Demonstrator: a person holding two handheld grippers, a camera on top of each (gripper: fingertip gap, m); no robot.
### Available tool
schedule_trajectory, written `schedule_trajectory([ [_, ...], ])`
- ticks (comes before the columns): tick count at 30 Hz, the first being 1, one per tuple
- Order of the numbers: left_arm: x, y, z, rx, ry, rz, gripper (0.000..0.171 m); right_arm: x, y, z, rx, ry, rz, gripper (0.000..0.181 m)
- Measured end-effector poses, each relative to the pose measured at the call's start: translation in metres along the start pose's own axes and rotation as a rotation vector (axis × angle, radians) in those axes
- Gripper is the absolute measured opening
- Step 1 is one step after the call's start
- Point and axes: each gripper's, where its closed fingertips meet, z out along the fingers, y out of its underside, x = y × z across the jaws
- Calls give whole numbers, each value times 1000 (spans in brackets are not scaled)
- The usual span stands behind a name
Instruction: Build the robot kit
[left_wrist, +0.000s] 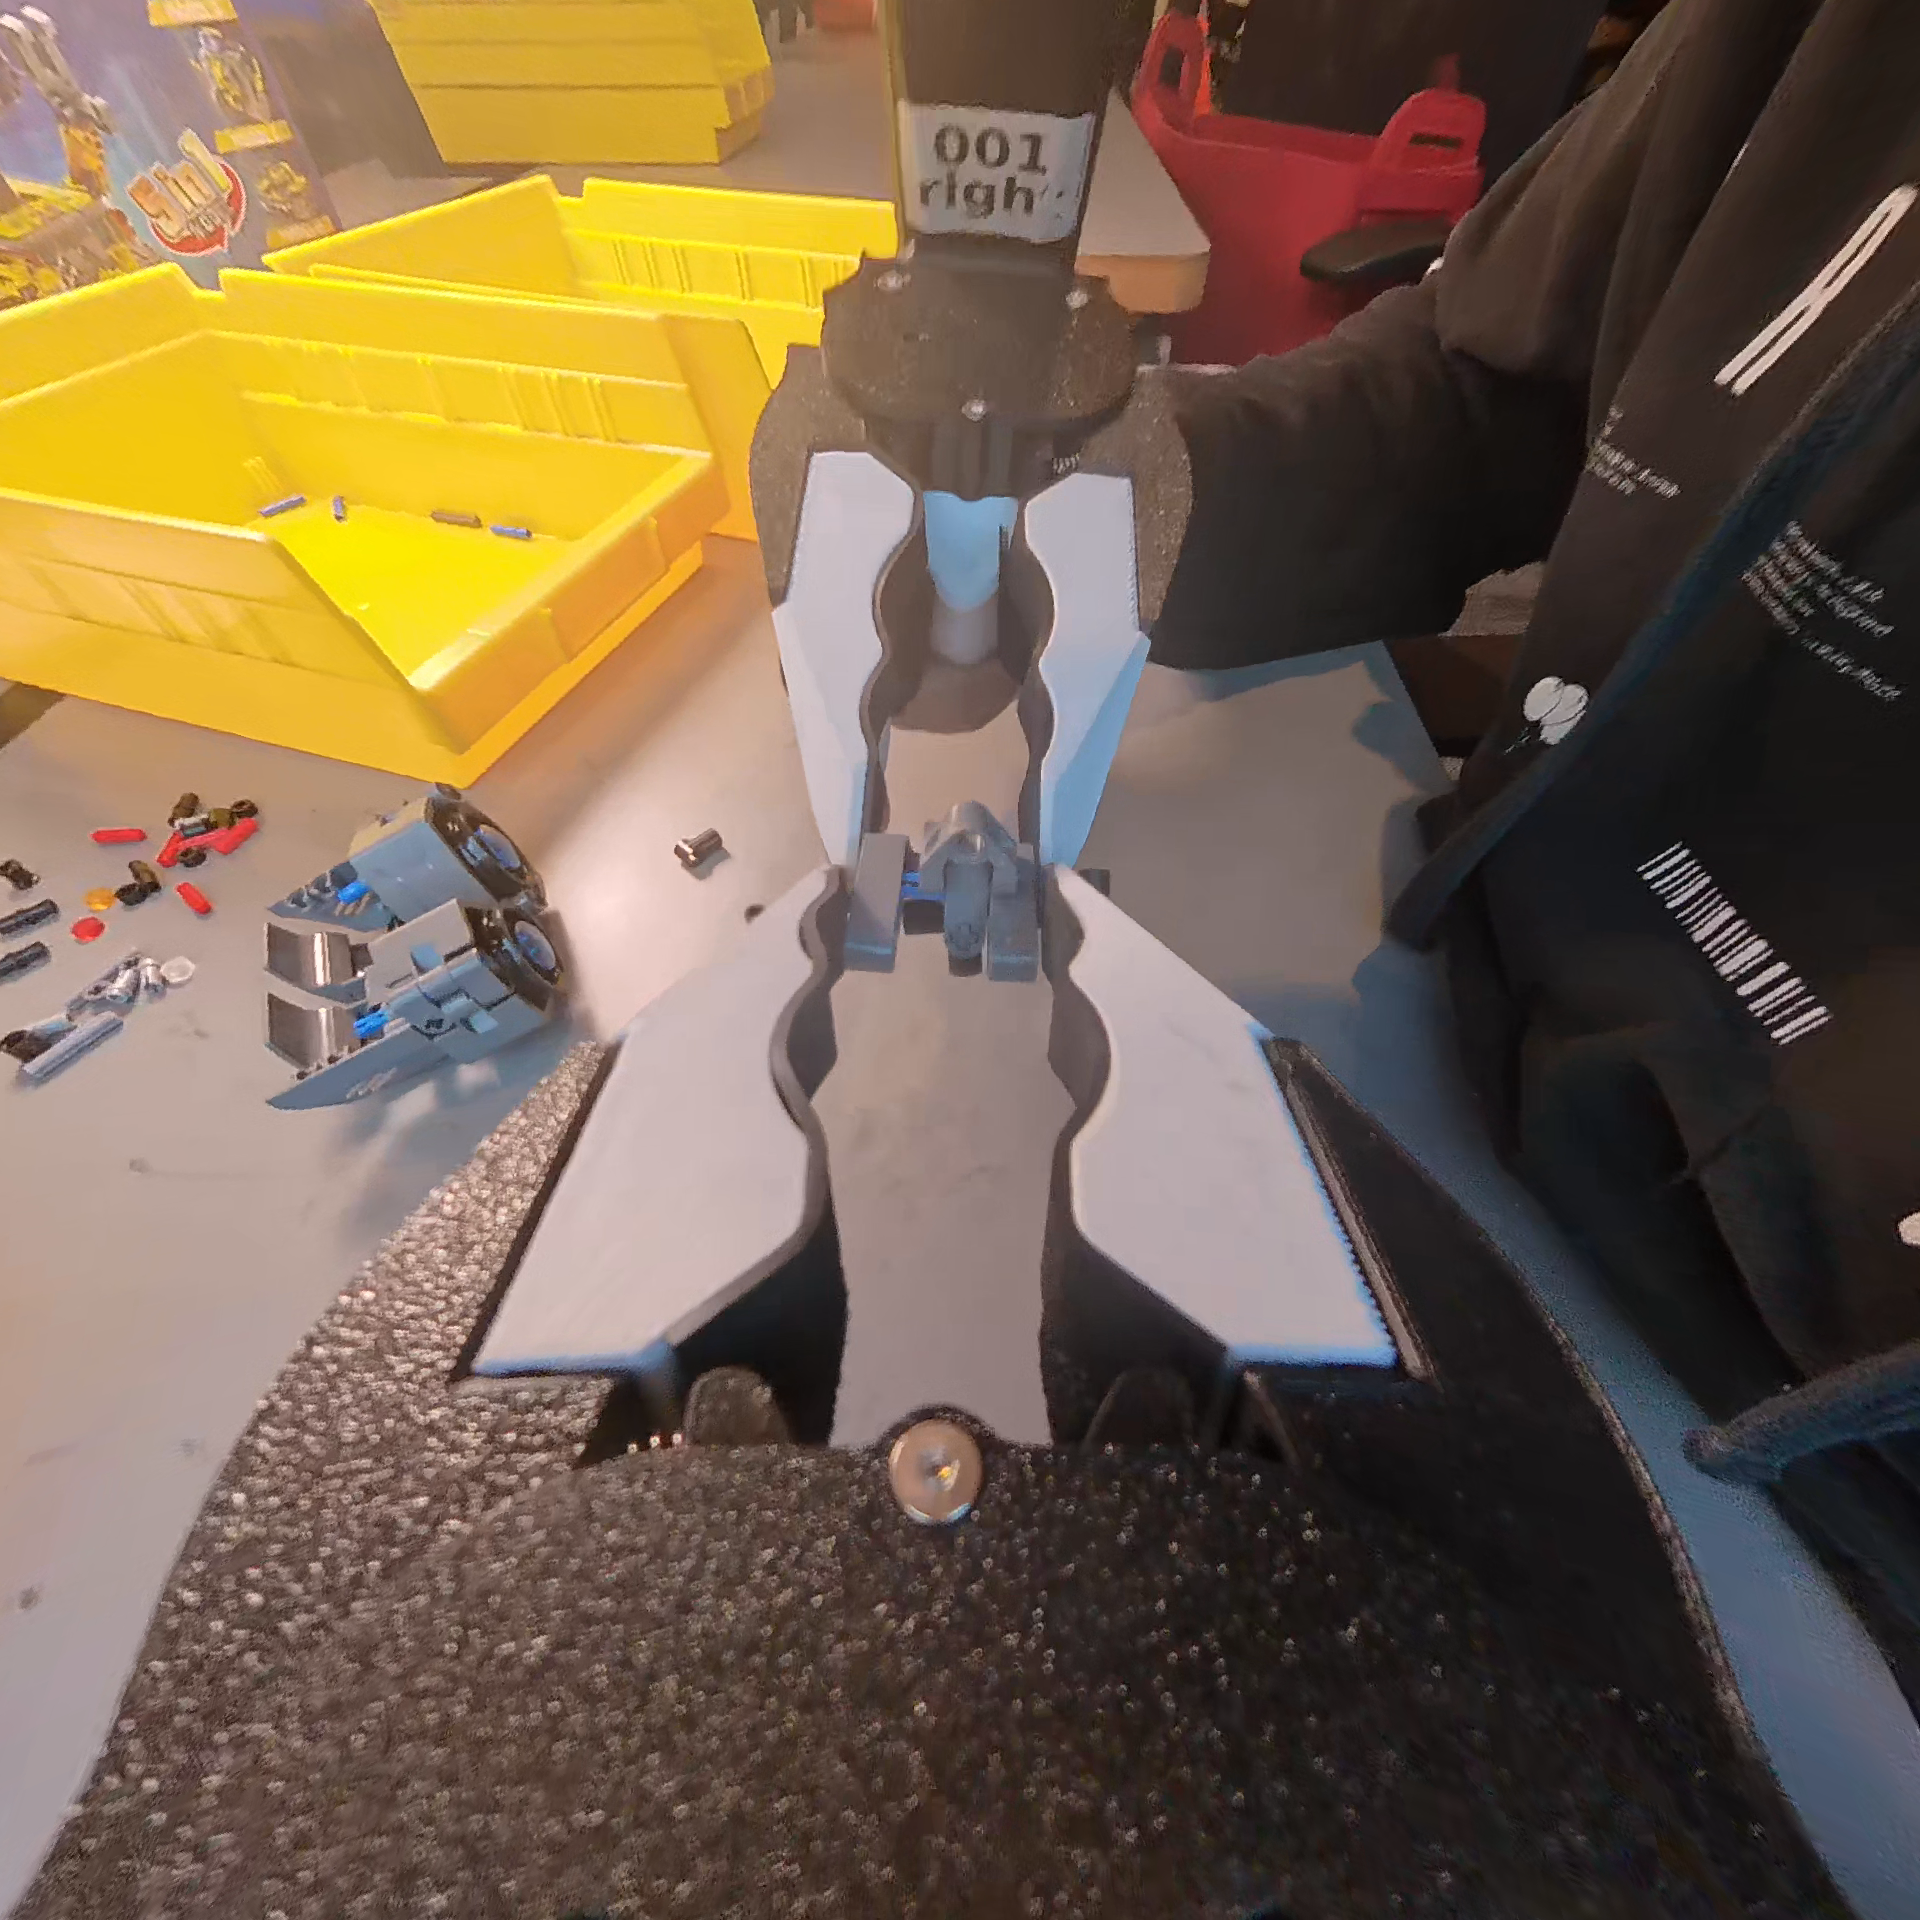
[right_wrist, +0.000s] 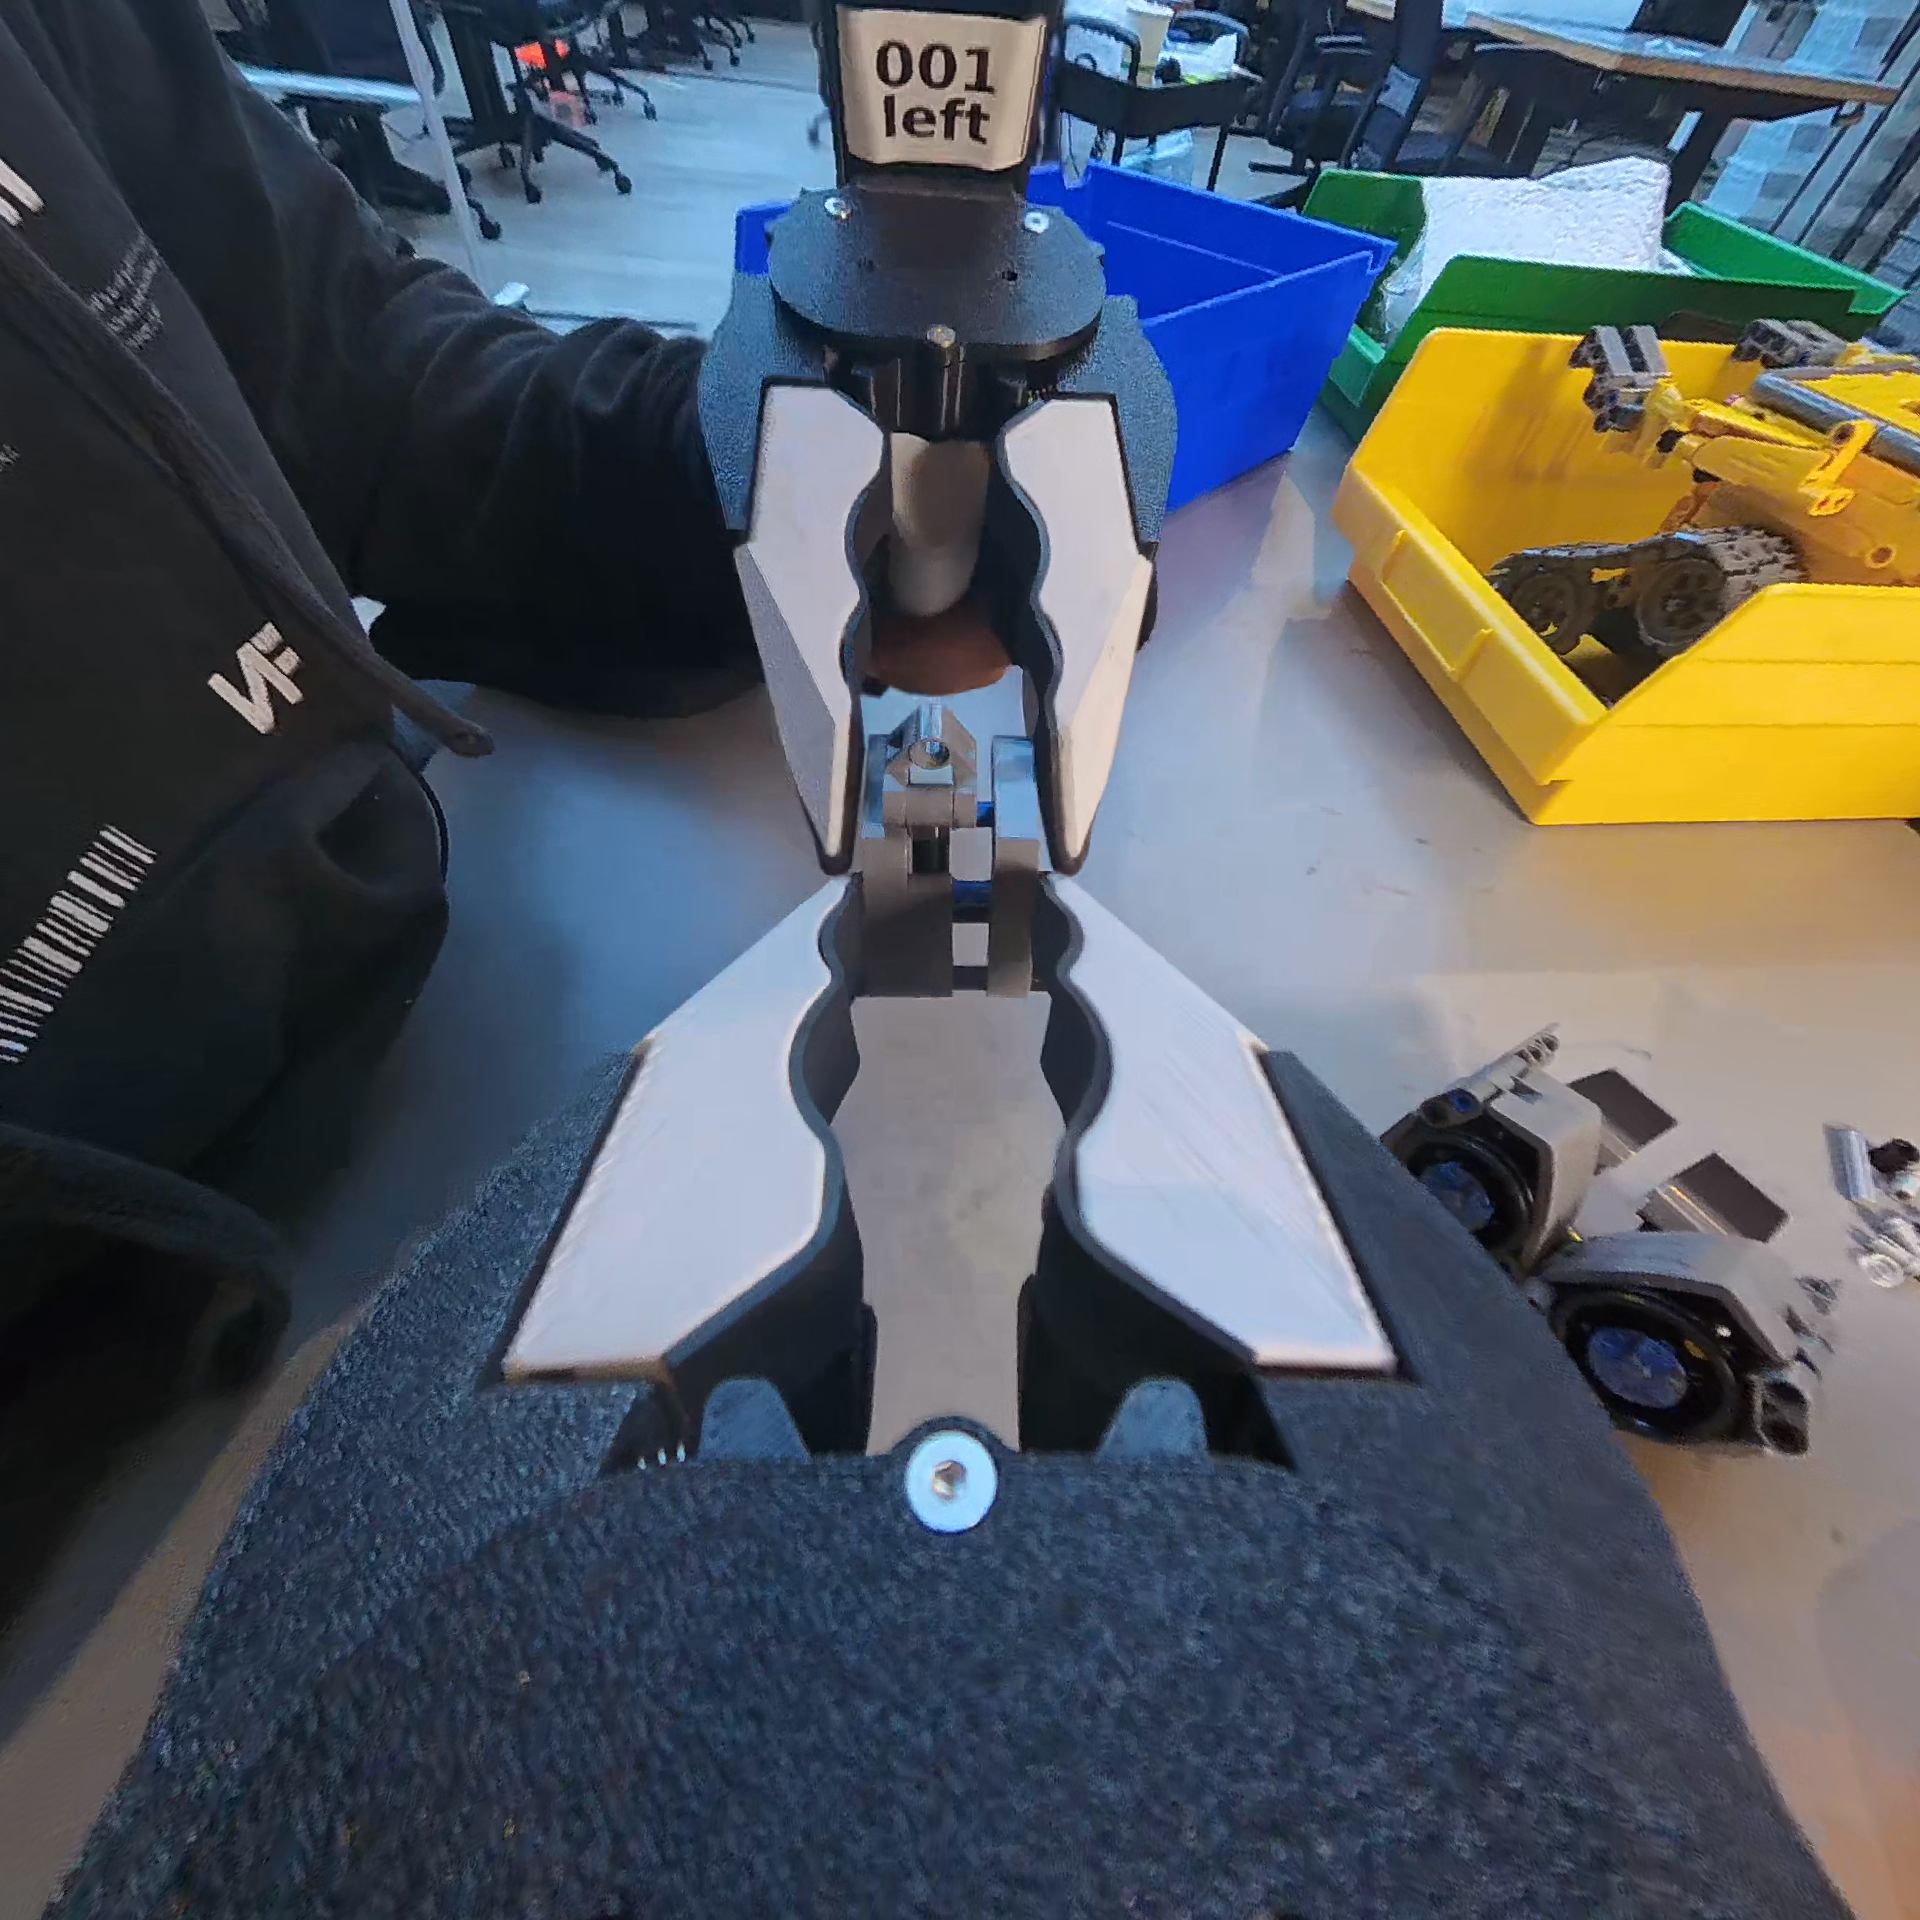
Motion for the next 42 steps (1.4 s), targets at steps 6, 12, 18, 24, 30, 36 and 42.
schedule_trajectory([
  [6, 1, 6, 0, -46, -8, 68, 32, -2, 5, 4, -29, 5, -43, 29],
  [12, 1, 11, 1, -53, -1, 88, 28, -3, 10, 6, -64, 32, -97, 27],
  [18, 2, 3, 0, 21, 20, 55, 28, -3, 4, 2, -34, 36, -93, 26],
  [24, -3, -3, -2, 95, 13, 34, 29, 3, -1, 0, 50, 9, 27, 29],
  [30, -4, -7, -3, 114, -21, 71, 29, 5, 0, -6, 30, 16, 6, 29],
  [36, -3, -2, 3, 66, -17, 41, 38, 6, 1, -2, -31, 68, -60, 26],
  [42, -2, -2, 1, 52, -20, 79, 37, 3, -2, -1, -27, 82, -93, 24],
])
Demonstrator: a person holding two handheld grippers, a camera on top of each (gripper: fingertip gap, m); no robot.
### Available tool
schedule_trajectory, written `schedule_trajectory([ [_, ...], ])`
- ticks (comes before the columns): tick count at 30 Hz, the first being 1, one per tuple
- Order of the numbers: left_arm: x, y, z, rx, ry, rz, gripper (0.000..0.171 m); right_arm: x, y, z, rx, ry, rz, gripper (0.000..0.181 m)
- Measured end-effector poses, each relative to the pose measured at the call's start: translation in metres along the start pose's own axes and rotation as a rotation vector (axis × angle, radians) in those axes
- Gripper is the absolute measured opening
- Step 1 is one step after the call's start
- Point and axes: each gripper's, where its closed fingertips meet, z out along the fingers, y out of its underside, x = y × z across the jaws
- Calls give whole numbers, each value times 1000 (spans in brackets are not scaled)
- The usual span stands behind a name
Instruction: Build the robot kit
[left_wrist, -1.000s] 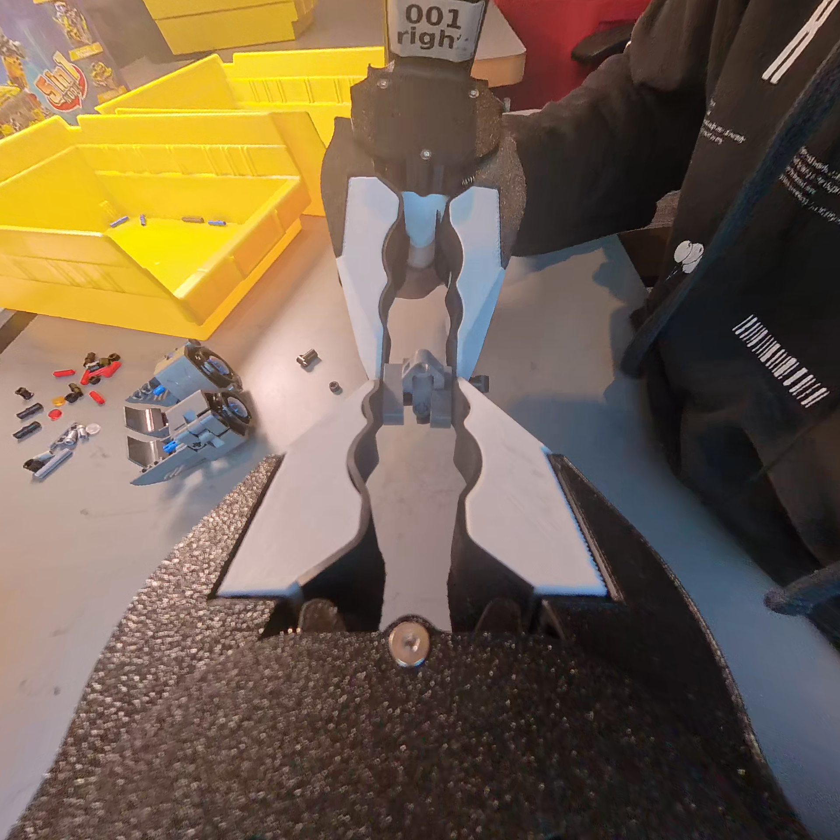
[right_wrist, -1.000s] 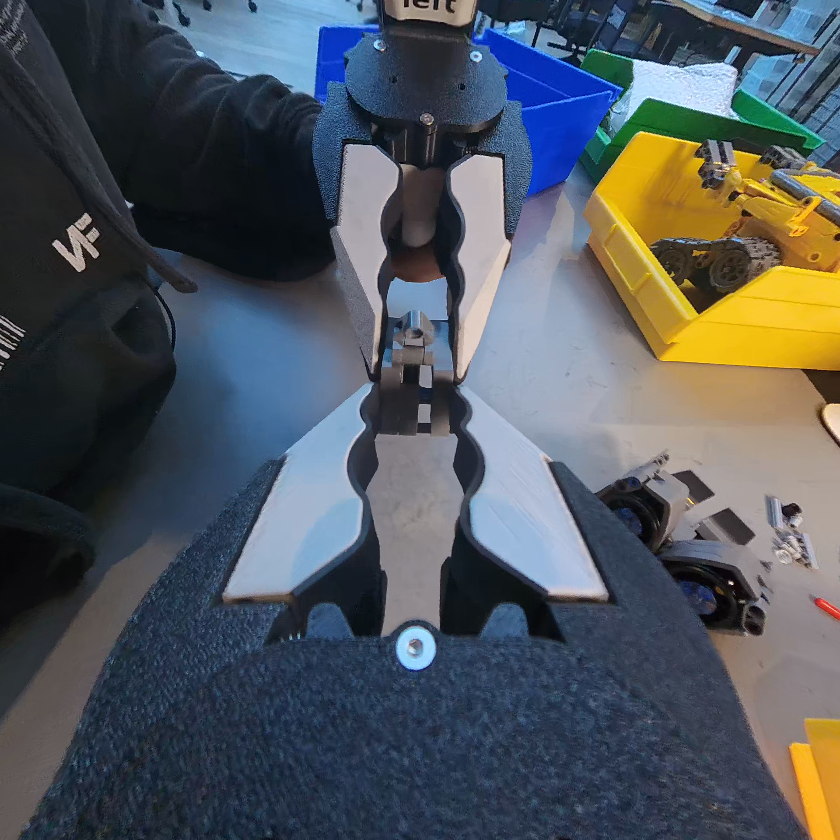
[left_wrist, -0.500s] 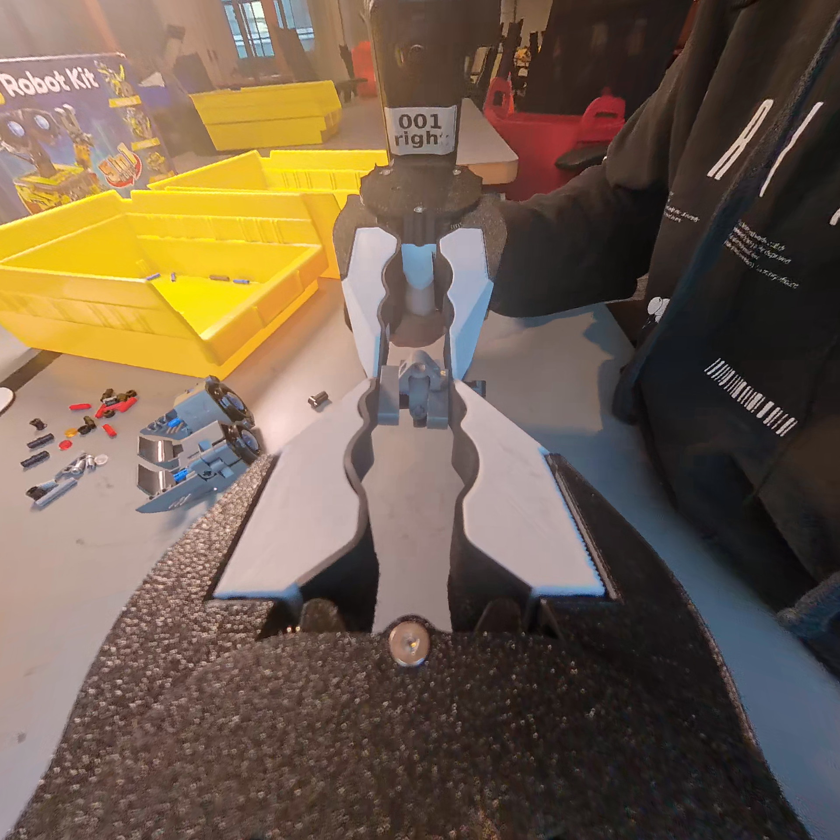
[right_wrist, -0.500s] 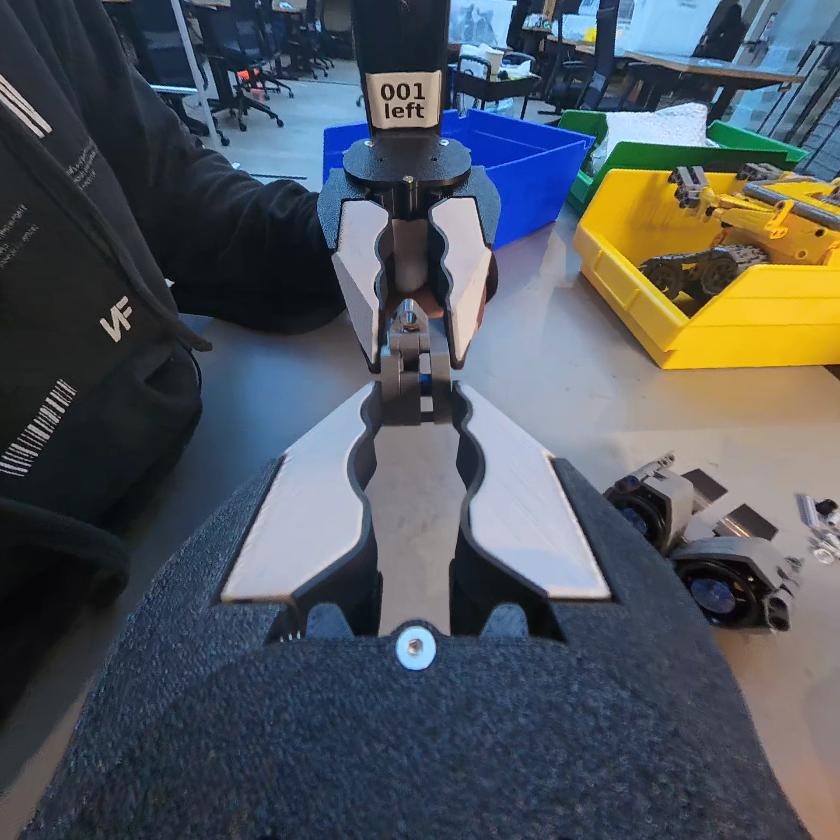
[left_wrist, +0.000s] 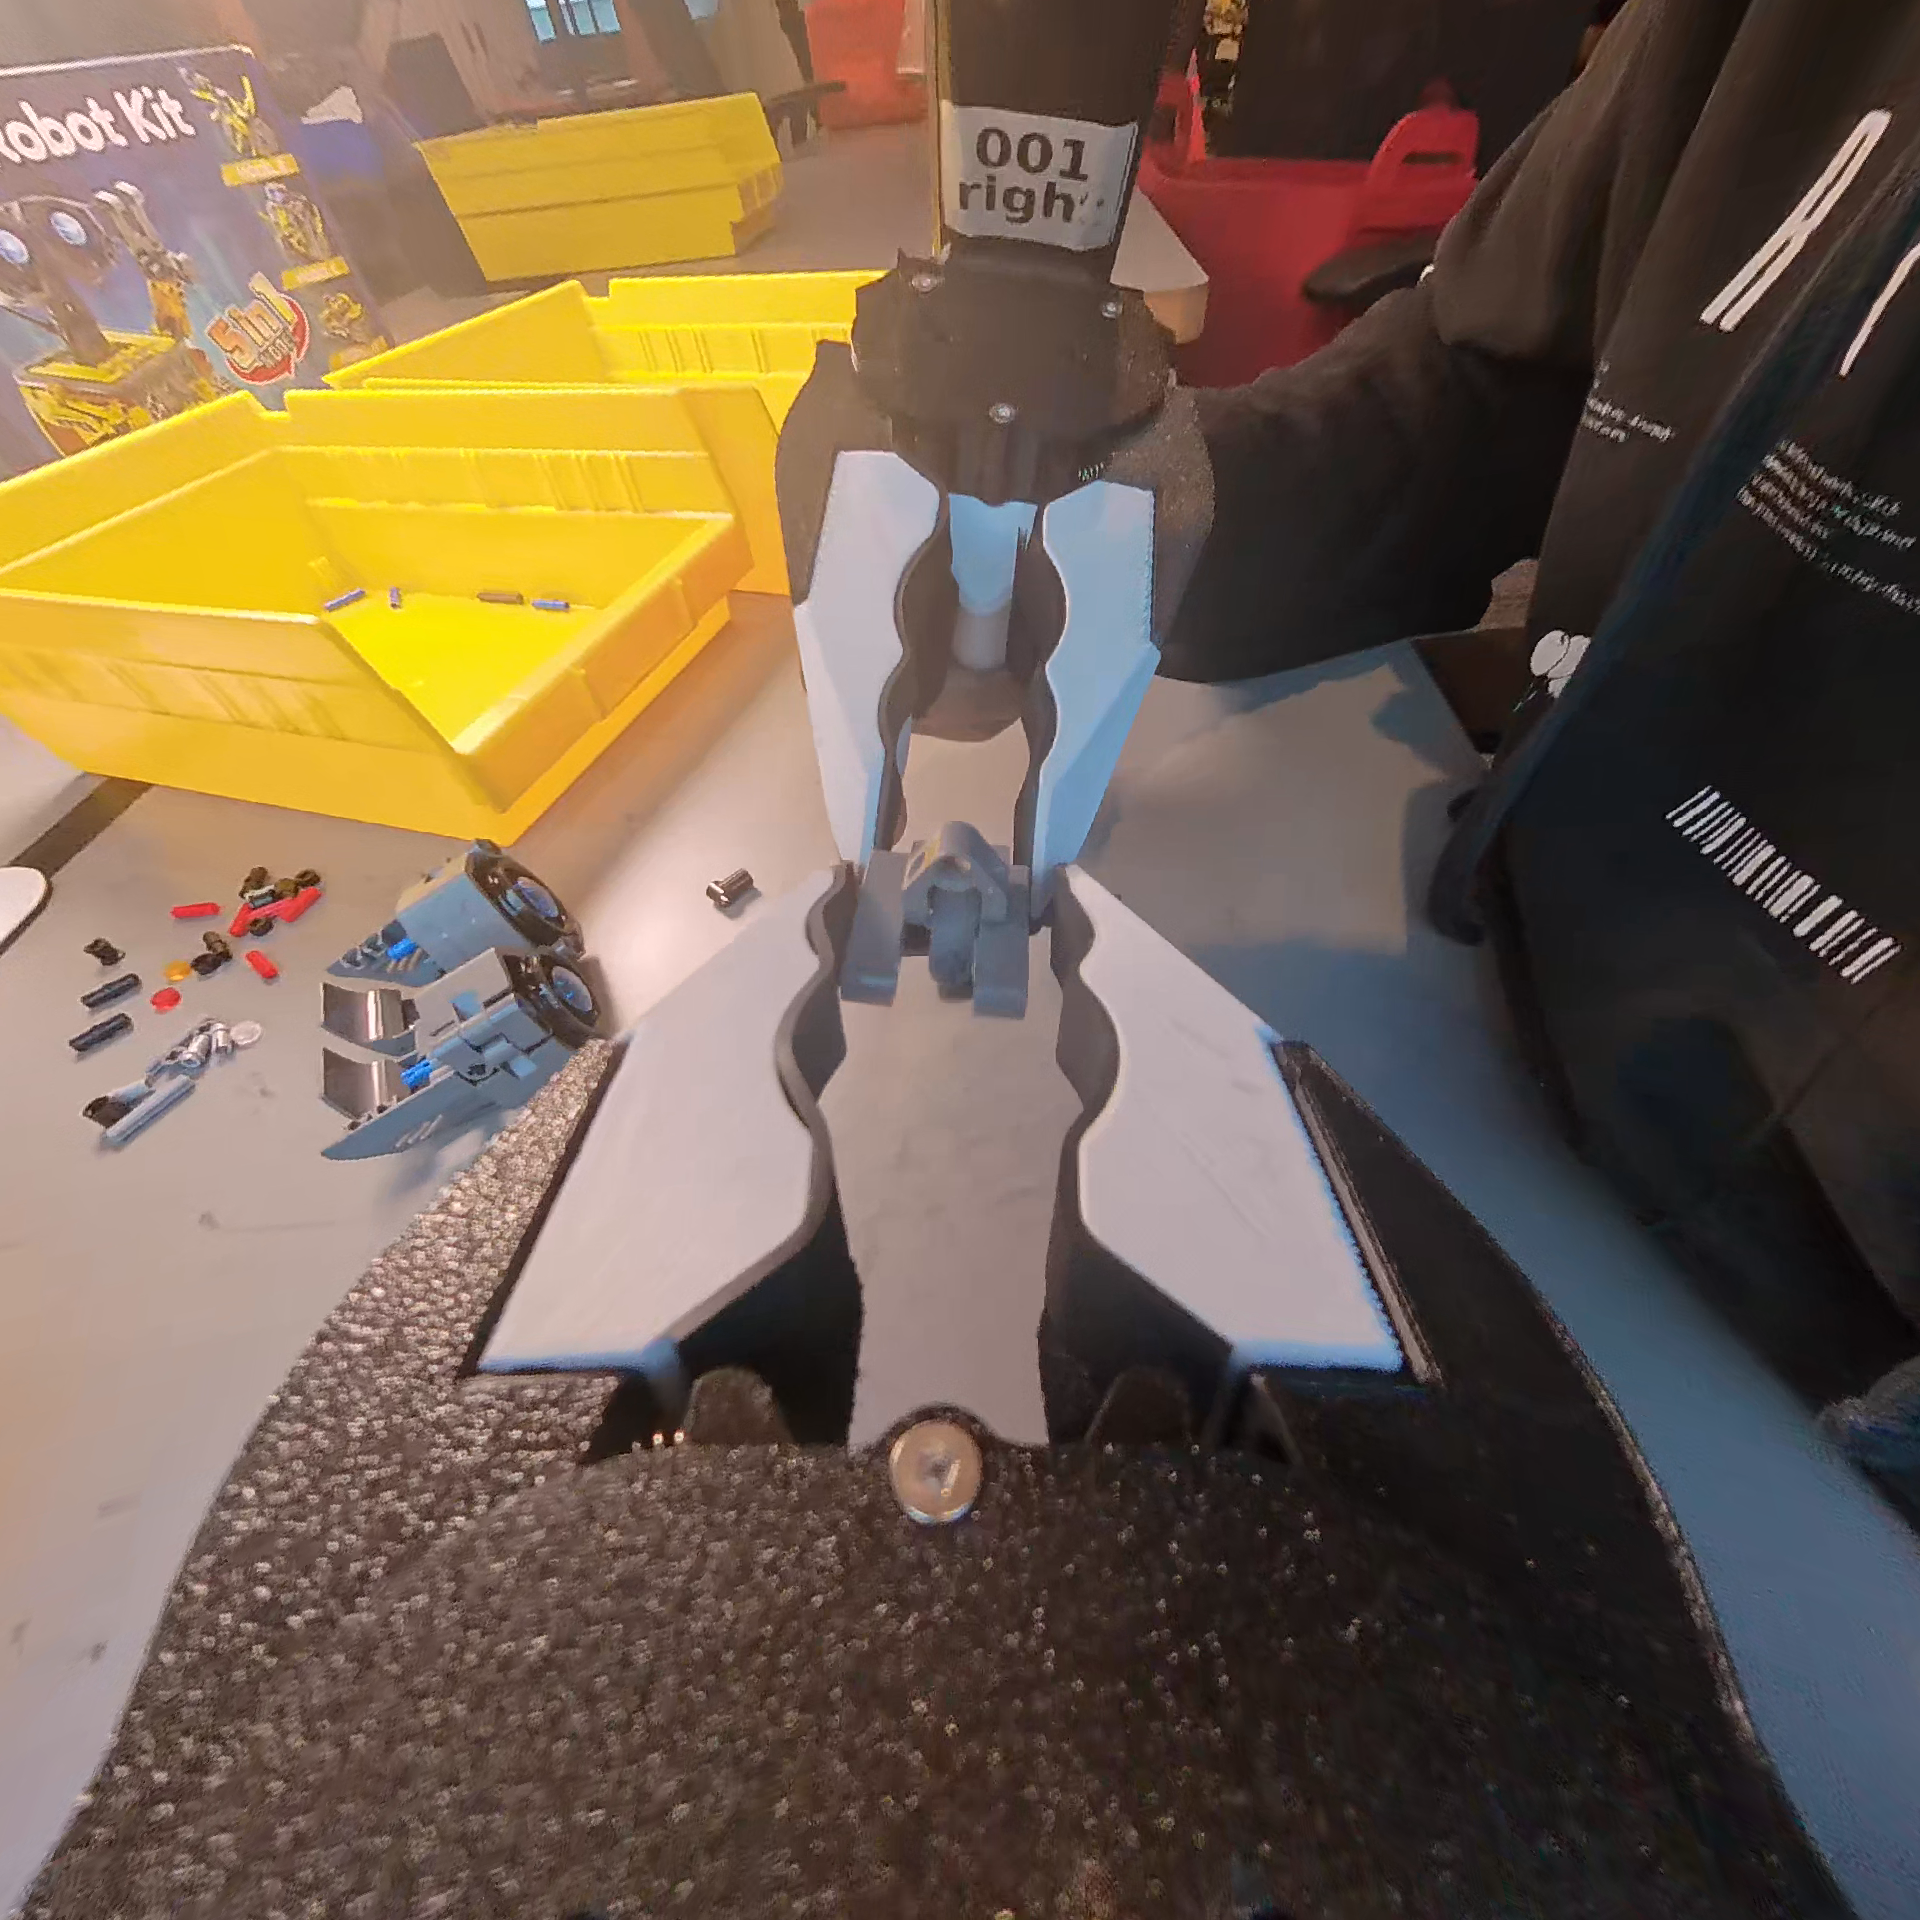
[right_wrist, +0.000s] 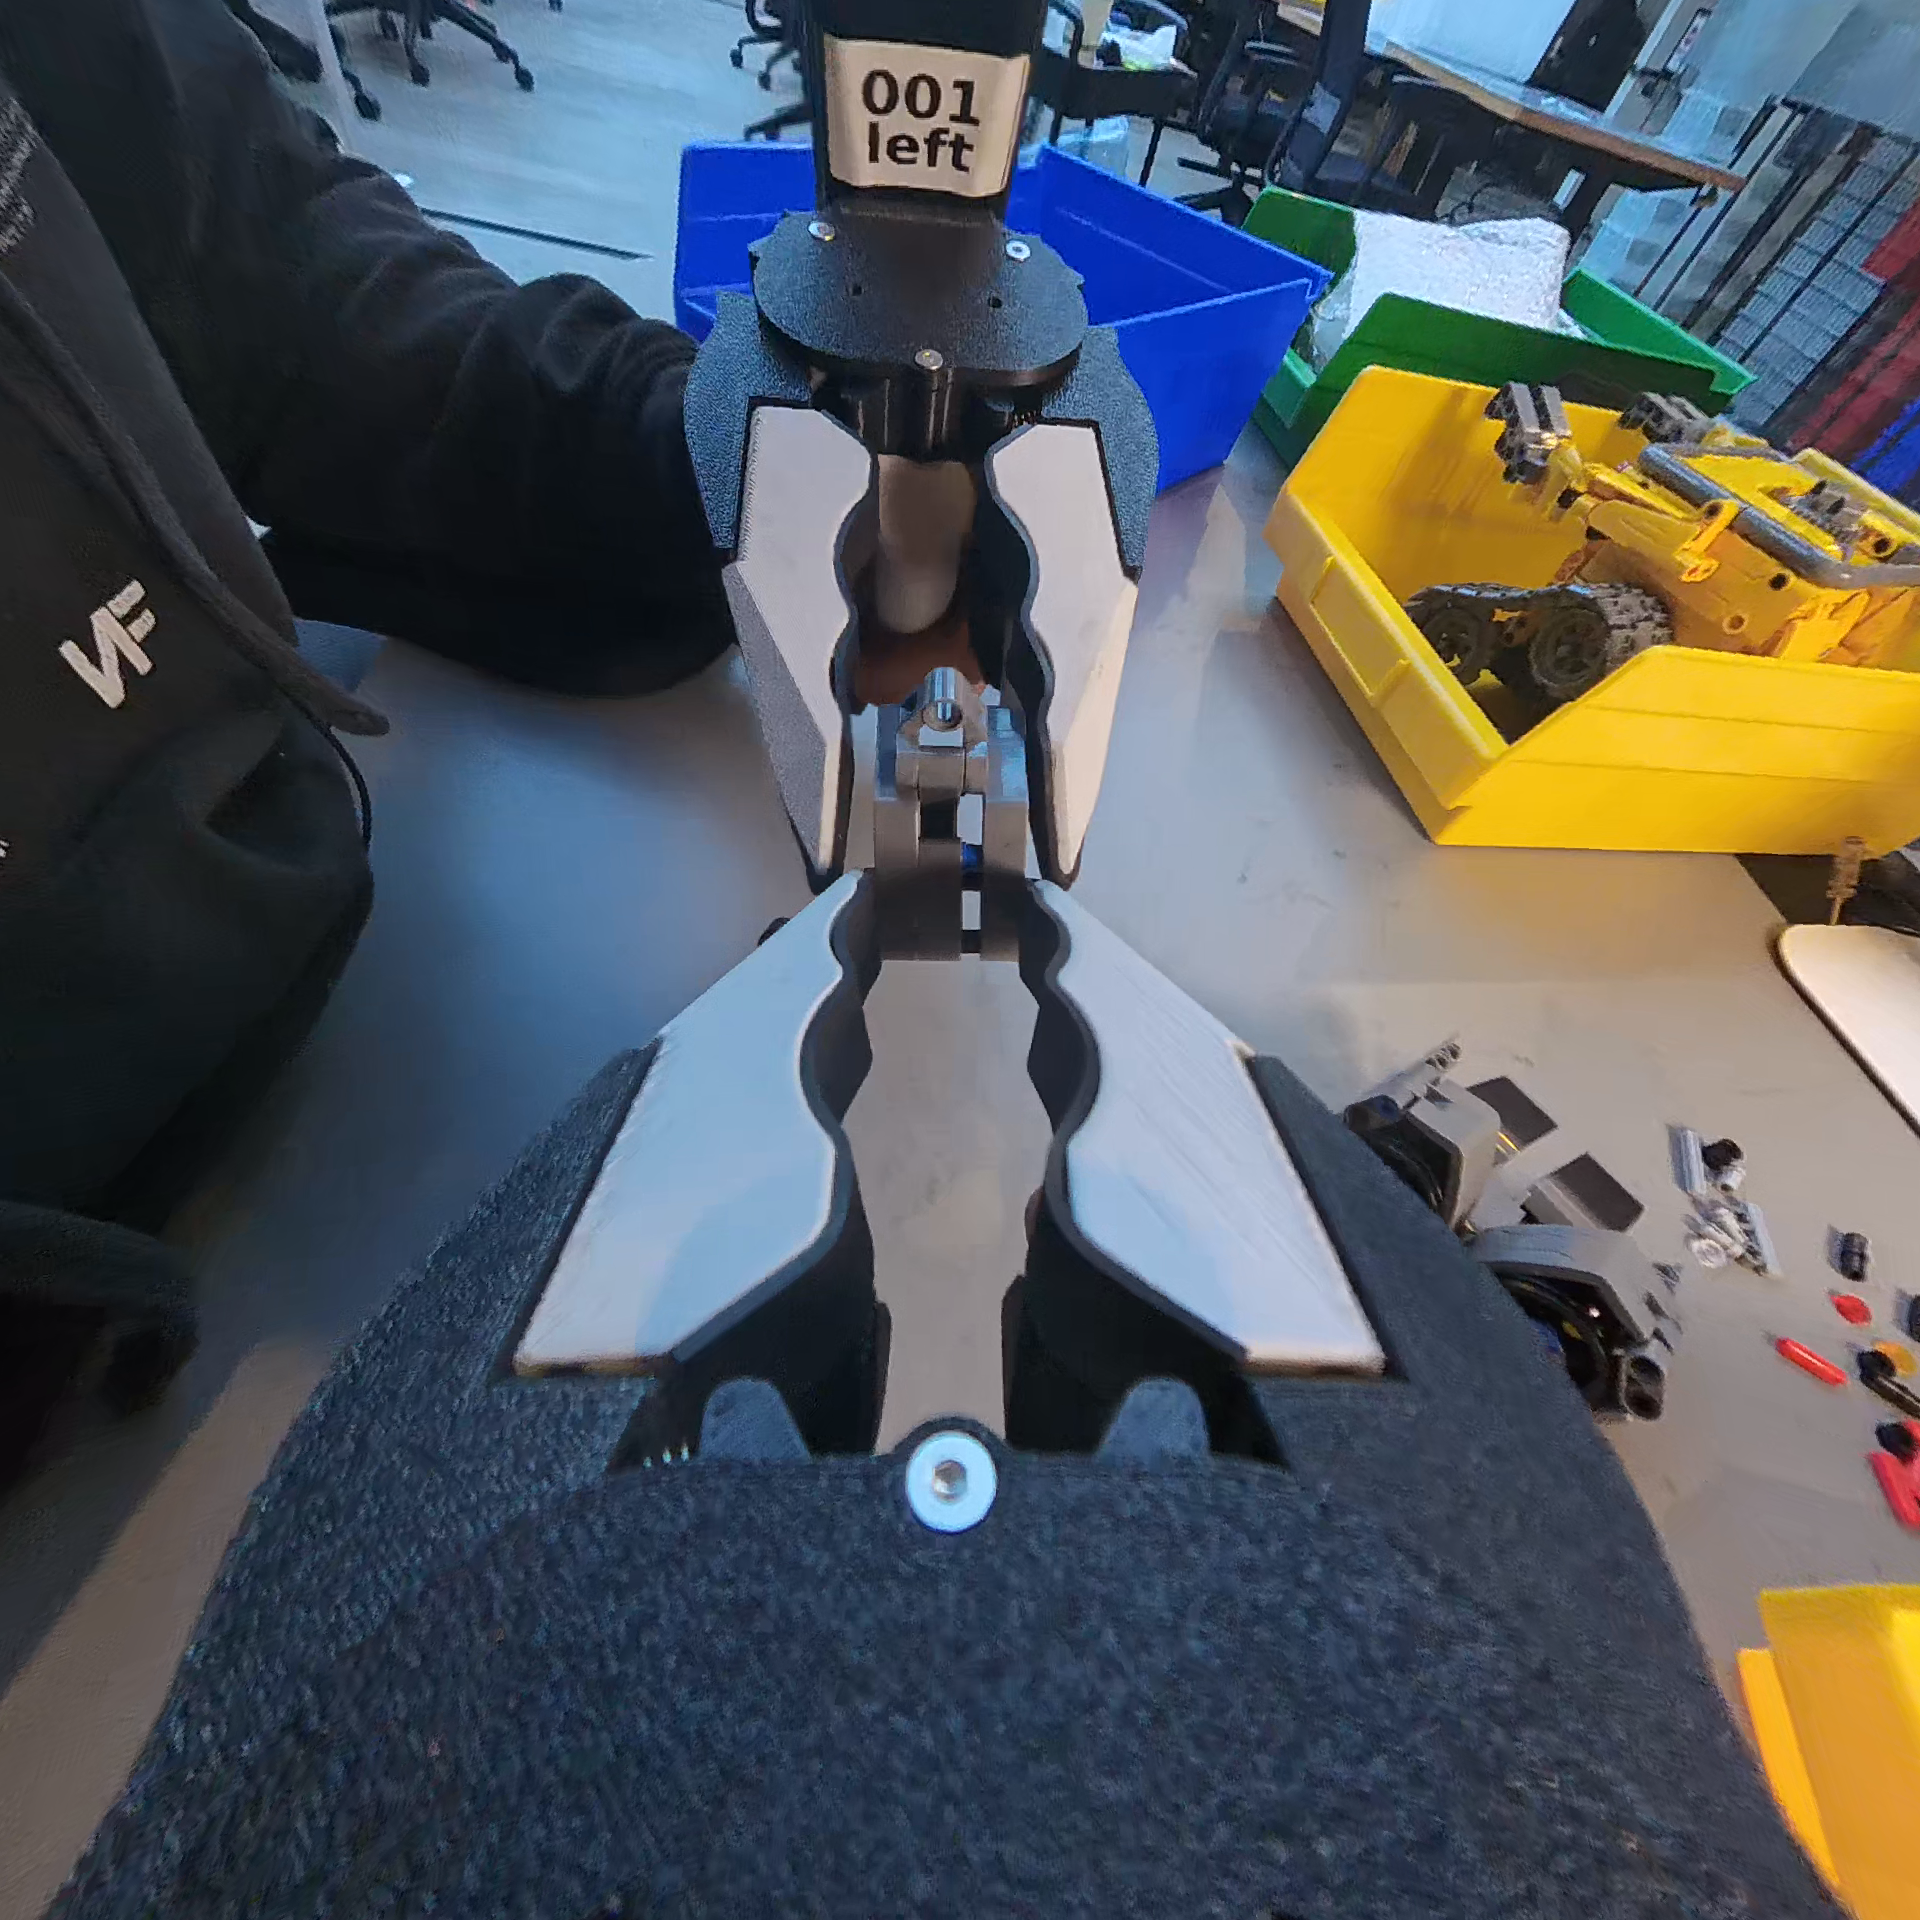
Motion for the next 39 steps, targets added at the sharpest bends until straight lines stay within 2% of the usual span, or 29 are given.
schedule_trajectory([
  [9, 3, -3, -2, 32, 48, -60, 30, -5, 0, -1, 48, -58, 68, 22],
  [13, 0, -1, 0, 28, 42, -71, 31, -1, 2, 0, 42, -31, 39, 23],
  [20, -1, 4, -1, -52, -41, 98, 32, 0, 4, -4, 23, 6, -92, 25],
  [24, 1, 0, -3, -38, -33, 101, 31, -1, -5, -7, 67, 16, -105, 25],
  [32, 6, -1, -3, -33, -8, 98, 29, -6, -9, -8, 37, 44, -186, 24],
  [35, 8, 2, -1, -49, -6, 106, 29, -7, -6, -8, 35, 22, -160, 22],
  [39, 8, -4, -4, -2, 30, 41, 29, -7, -12, -9, 95, -3, -77, 21],
])
